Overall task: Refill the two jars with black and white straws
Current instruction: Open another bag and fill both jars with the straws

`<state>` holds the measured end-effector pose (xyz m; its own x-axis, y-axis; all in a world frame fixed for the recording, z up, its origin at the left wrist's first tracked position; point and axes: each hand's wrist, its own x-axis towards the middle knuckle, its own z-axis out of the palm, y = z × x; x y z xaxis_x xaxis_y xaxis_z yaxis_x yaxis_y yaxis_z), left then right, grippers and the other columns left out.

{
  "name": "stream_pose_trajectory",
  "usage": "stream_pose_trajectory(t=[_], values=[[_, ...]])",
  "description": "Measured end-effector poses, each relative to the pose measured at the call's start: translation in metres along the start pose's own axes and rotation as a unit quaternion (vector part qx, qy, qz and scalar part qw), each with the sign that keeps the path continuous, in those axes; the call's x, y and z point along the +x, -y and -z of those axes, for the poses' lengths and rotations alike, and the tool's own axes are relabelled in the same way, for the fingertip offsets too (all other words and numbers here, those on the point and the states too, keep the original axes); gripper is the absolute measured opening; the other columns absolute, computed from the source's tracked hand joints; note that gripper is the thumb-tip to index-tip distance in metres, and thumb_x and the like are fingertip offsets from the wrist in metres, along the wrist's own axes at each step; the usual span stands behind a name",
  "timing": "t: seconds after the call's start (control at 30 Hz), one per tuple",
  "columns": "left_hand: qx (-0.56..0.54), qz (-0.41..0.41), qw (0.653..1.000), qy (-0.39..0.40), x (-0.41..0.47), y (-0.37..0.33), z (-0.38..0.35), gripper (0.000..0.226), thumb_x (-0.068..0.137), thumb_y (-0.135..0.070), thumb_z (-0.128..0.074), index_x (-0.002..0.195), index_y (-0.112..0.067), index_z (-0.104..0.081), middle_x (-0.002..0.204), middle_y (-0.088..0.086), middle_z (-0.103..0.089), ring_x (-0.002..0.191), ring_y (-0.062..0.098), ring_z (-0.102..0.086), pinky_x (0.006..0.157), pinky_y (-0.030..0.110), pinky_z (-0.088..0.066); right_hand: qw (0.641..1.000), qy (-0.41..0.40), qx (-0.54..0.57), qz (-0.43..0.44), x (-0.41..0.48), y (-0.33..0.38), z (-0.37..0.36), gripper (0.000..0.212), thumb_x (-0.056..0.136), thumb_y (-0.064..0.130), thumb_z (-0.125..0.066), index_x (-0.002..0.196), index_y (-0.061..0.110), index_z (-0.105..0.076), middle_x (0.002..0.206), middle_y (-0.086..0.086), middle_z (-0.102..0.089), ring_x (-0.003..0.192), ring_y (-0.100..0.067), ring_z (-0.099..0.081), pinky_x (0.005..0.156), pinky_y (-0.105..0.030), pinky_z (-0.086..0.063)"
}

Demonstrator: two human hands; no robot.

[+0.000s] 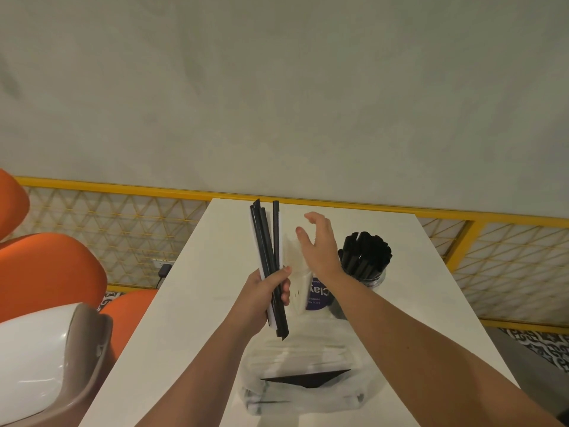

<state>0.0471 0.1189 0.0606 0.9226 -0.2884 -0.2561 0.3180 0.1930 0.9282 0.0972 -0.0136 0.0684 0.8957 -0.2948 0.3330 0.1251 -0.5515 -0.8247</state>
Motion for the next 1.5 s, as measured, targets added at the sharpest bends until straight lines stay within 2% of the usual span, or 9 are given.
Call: stream_pose_trajectory(t=[0.1,0.2,0.4,0.6,0.8,0.9,1.1,1.27,1.5], values=[[0.003,-0.003,1.000,0.001,-0.002,0.000,-0.002,0.017,0.089,-0.018,-0.061,0.076,-0.009,-0.053,0.056,0.003,-0.050,0.047,0.015,-0.043,0.055,0.027,-0.042,0.997,-0.049,0.026,0.056,-0.002,0.015,0.005,0.021,0.096,0.016,-0.047,0.110,0.010,-0.061,0.110,-0.002,-0.055,0.109,-0.017,-0.049,0.095,-0.027,-0.042],[0.027,-0.009,1.000,-0.001,-0.002,0.000,-0.005,0.016,0.089,-0.018,-0.061,0.078,-0.008,-0.054,0.056,0.004,-0.051,0.049,0.016,-0.044,0.055,0.027,-0.042,0.993,0.002,0.091,0.070,-0.003,0.038,0.015,0.020,0.094,0.022,-0.053,0.102,0.007,-0.064,0.096,0.000,-0.057,0.090,-0.012,-0.052,0.075,-0.013,-0.040],[0.061,-0.013,0.998,0.007,-0.002,0.003,-0.009,0.014,0.088,-0.018,-0.062,0.088,-0.006,-0.056,0.057,0.003,-0.053,0.050,0.016,-0.046,0.053,0.026,-0.043,0.993,0.087,0.073,-0.024,0.007,0.058,0.024,0.023,0.094,0.021,-0.052,0.095,-0.001,-0.059,0.070,0.004,-0.047,0.074,-0.015,-0.046,0.065,-0.024,-0.036],[0.116,-0.011,0.993,0.021,-0.003,0.006,-0.007,0.021,0.089,-0.022,-0.062,0.077,-0.008,-0.051,0.058,0.003,-0.049,0.048,0.016,-0.045,0.054,0.026,-0.043,0.968,-0.039,0.246,-0.043,0.028,0.082,0.054,0.019,0.101,0.019,-0.034,0.088,0.016,-0.047,0.072,0.001,-0.055,0.070,-0.013,-0.052,0.076,-0.026,-0.043],[0.105,-0.010,0.994,0.002,-0.003,0.012,-0.007,0.021,0.090,-0.024,-0.060,0.077,-0.012,-0.048,0.056,-0.001,-0.045,0.046,0.012,-0.042,0.050,0.024,-0.040,0.923,-0.134,0.360,0.036,0.034,0.104,0.080,0.020,0.103,0.021,-0.028,0.093,0.022,-0.045,0.063,0.001,-0.043,0.048,-0.007,-0.040,0.047,-0.017,-0.038],[0.102,-0.022,0.994,-0.010,-0.002,0.011,-0.011,0.022,0.090,-0.025,-0.060,0.077,-0.012,-0.047,0.056,-0.002,-0.043,0.046,0.011,-0.041,0.050,0.024,-0.039,0.948,-0.050,0.315,-0.001,0.027,0.098,0.075,0.015,0.100,0.027,-0.038,0.096,0.017,-0.048,0.061,0.003,-0.036,0.046,-0.005,-0.034,0.039,-0.016,-0.029],[0.124,-0.037,0.992,-0.011,-0.003,0.007,-0.019,0.022,0.092,-0.023,-0.056,0.076,-0.013,-0.045,0.056,-0.001,-0.042,0.048,0.013,-0.040,0.052,0.025,-0.038,0.977,0.204,-0.040,-0.050,-0.004,0.066,0.047,0.021,0.085,0.032,-0.064,0.086,0.013,-0.056,0.069,0.003,-0.049,0.060,-0.010,-0.047,0.055,-0.021,-0.040],[0.124,-0.046,0.991,0.004,-0.006,0.009,-0.022,0.017,0.093,-0.022,-0.054,0.081,-0.014,-0.045,0.056,0.000,-0.043,0.051,0.014,-0.040,0.055,0.025,-0.040,0.974,0.196,-0.094,-0.064,-0.013,0.063,0.038,0.042,0.091,0.037,-0.055,0.114,0.005,-0.043,0.094,-0.005,-0.049,0.074,-0.013,-0.051,0.057,-0.018,-0.041],[0.116,-0.056,0.991,0.030,-0.007,0.009,-0.026,0.010,0.094,-0.023,-0.053,0.094,-0.013,-0.051,0.055,-0.002,-0.046,0.052,0.015,-0.043,0.056,0.027,-0.042,0.976,0.193,-0.068,-0.080,-0.014,0.061,0.042,0.031,0.092,0.035,-0.054,0.107,0.008,-0.048,0.086,-0.001,-0.049,0.075,-0.012,-0.050,0.066,-0.020,-0.041]])
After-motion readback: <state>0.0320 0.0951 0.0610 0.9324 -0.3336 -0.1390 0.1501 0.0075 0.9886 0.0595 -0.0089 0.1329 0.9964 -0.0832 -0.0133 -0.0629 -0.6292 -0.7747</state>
